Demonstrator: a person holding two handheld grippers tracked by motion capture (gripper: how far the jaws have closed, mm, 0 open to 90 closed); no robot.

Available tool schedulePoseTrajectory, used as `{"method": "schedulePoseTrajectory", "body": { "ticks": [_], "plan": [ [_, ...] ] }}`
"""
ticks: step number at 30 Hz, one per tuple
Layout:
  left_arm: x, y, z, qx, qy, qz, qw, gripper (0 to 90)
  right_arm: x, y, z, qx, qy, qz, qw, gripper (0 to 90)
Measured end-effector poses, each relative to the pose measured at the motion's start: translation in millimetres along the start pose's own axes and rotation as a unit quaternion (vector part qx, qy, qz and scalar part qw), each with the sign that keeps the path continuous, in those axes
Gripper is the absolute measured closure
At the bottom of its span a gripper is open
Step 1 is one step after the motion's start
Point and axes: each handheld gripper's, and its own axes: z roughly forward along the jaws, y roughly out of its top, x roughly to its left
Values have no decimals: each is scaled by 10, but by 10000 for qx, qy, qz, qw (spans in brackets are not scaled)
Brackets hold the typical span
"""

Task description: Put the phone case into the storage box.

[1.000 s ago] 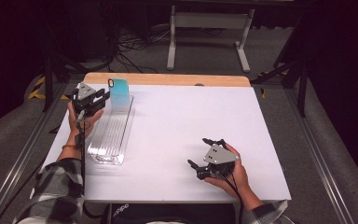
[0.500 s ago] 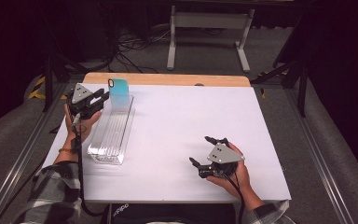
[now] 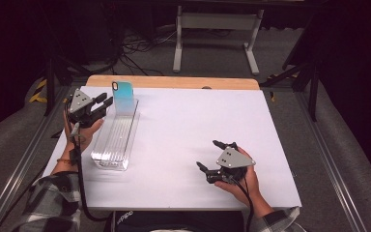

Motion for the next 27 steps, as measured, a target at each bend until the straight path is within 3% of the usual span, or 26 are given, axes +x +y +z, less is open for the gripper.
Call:
{"method": "schedulePoseTrajectory", "body": {
  "ticks": [11,27],
  "plan": [
    [-117,35,-84,-86,-139,130,9998,669,-3,9,-10,-28,-9,-5,10000,152],
    [-234,55,-216,-226,-301,148,9992,627,-20,16,-42,-102,-41,-13,9999,152]
  ]
}}
